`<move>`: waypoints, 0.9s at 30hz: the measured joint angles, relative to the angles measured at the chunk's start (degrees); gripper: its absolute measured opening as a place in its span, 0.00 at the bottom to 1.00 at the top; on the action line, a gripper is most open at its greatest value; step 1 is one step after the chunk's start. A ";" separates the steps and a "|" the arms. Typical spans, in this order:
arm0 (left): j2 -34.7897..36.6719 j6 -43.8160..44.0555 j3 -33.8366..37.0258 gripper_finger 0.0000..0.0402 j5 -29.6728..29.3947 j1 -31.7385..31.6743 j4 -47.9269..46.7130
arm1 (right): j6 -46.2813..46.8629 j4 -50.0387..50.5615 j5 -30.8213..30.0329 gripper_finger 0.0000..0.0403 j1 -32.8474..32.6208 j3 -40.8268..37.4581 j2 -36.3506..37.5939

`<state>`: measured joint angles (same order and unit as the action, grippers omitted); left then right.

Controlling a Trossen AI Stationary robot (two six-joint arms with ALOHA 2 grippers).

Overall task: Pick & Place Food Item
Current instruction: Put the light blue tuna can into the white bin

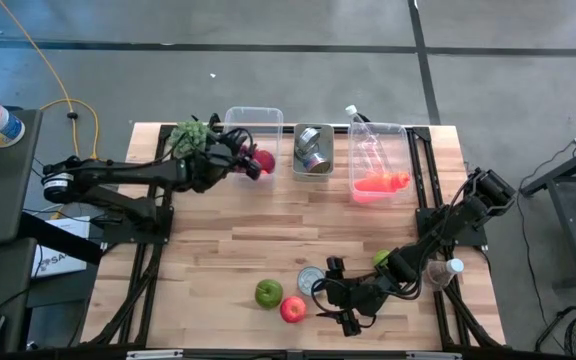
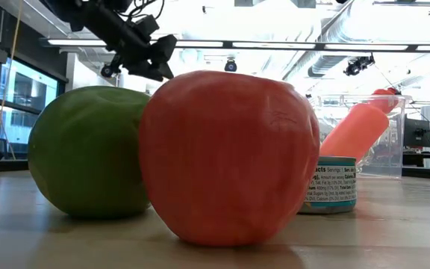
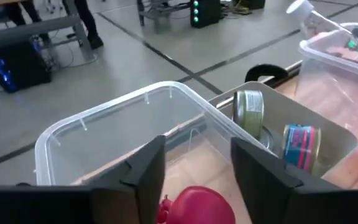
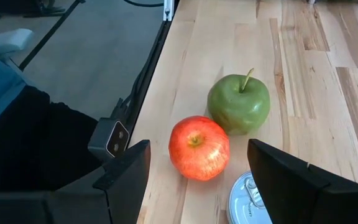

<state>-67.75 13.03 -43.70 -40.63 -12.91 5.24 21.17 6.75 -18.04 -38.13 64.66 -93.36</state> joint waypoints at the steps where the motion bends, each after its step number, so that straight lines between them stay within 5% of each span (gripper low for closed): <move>1: 0.08 -1.06 0.00 0.46 -0.04 0.32 0.21 | 0.01 -0.01 0.00 0.64 0.00 -0.02 0.00; 7: 2.92 -8.20 0.00 0.51 1.38 5.63 3.41 | 0.03 0.00 0.02 0.64 0.00 -0.02 0.00; 15: 7.37 -6.93 -0.02 0.51 14.18 20.16 -5.81 | 0.24 0.43 0.02 0.64 0.00 -0.02 0.00; 27: 7.69 -11.55 0.00 0.51 14.54 31.12 -11.73 | -8.75 3.95 -0.54 0.64 2.81 -0.02 0.00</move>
<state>-60.05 1.48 -43.70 -26.09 18.22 -6.49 12.42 10.70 -18.58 -35.32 64.64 -93.36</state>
